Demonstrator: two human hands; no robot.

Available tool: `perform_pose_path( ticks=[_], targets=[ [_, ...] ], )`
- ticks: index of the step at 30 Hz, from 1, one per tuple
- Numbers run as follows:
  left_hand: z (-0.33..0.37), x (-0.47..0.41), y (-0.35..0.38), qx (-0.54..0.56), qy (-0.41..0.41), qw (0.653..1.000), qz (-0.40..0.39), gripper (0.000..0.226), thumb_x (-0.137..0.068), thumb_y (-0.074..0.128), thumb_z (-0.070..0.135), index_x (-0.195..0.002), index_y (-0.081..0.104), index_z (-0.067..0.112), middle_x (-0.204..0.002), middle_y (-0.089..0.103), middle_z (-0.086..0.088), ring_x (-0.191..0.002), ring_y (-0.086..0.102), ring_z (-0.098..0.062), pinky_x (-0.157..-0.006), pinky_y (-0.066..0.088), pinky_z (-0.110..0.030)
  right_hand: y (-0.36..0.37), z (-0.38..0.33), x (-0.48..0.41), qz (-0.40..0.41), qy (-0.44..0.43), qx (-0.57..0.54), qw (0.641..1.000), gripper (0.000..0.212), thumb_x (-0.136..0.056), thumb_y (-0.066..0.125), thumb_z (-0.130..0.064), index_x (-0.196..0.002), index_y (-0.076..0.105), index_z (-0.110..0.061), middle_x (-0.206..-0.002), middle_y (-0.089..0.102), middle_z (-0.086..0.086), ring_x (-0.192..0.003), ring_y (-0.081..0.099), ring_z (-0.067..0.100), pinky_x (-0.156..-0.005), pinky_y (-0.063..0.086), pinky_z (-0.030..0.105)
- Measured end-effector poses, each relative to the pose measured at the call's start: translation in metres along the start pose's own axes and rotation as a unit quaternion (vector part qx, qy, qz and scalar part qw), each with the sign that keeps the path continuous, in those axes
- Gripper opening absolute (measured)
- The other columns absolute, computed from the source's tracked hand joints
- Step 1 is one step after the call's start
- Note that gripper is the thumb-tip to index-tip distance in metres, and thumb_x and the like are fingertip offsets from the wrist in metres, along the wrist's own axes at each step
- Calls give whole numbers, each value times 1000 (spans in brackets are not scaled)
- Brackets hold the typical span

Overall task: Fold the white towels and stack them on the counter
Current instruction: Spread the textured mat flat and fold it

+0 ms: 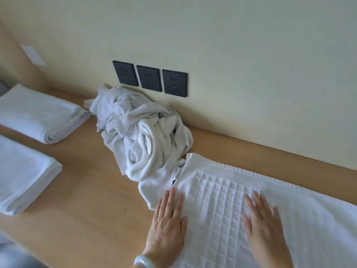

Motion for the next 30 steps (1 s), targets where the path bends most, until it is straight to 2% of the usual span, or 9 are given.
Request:
perform_pose_path(
  ticks=[4,8,11,15,18,21,26,28,30],
  targets=[
    [-5,-41,-20,-13,77,997,-17,54,-102,28,35,-151,35,13,-159,27,-6,-149,21,-23,-117,15,-39,19,-6,9,-15,1,-8,1000,57,-101,13,-44,-141,45,-19,-147,46,9,-134,40,25,-107,30,53],
    [-49,-101,-37,-41,49,997,-34,71,-96,6,54,-155,20,17,-161,16,2,-150,11,-15,-118,-15,-28,17,3,11,-14,7,-4,1000,55,-100,12,-43,-142,40,-21,-145,48,9,-133,39,25,-104,32,54],
    [-85,-132,-53,-167,27,986,-11,66,-98,18,50,-143,48,14,-150,43,2,-135,47,-17,-118,-13,-27,16,5,10,-54,8,3,999,60,-100,10,-44,-143,43,-18,-148,45,8,-134,39,25,-106,30,52],
    [-126,-181,-71,-199,-53,959,-194,64,-104,22,46,-156,-5,21,-164,-8,3,-151,-7,-18,-121,-10,-39,15,7,9,-81,-4,9,997,59,-101,10,-42,-147,39,-19,-154,35,5,-140,31,22,-112,22,47],
    [-107,-195,-71,-132,-105,973,-156,60,-98,36,38,-153,20,24,-162,14,-4,-148,13,-28,-121,13,-43,12,8,10,-89,-6,3,996,58,-101,10,-41,-148,36,-19,-156,32,4,-142,27,20,-115,17,43],
    [-52,-181,-71,41,-96,994,-25,28,-92,49,24,-117,60,14,-126,54,-9,-120,48,-30,-102,38,-38,10,5,10,-95,1,-1,995,58,-102,10,-42,-148,35,-19,-156,31,3,-142,25,20,-116,12,40],
    [1,-153,-56,326,-147,932,-68,25,-92,61,16,-114,49,13,-98,59,-2,-90,59,-21,-80,53,-35,6,-2,6,-86,17,-27,996,52,-97,24,-39,-137,51,-18,-144,48,9,-131,43,27,-109,24,45],
    [1,-149,-47,333,-153,928,-71,23,-88,61,9,-108,51,14,-92,58,1,-84,59,-18,-76,54,-32,-4,-17,-18,-47,28,-64,996,32,-88,45,-26,-110,65,-14,-115,64,12,-103,61,37,-86,44,49],
    [-3,-145,-42,352,-160,921,-48,21,-86,61,7,-104,53,15,-87,57,6,-79,57,-13,-70,50,-24,-17,-41,-57,-50,23,-144,988,13,-88,59,-8,-100,65,-12,-100,64,9,-91,61,36,-74,47,40]
  ],
)
Point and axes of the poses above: each hand's wrist, its own x-axis away from the middle knuckle, its own y-axis out of the palm, z = x × y, the point moved 1 cm from there along -x, towards the middle knuckle
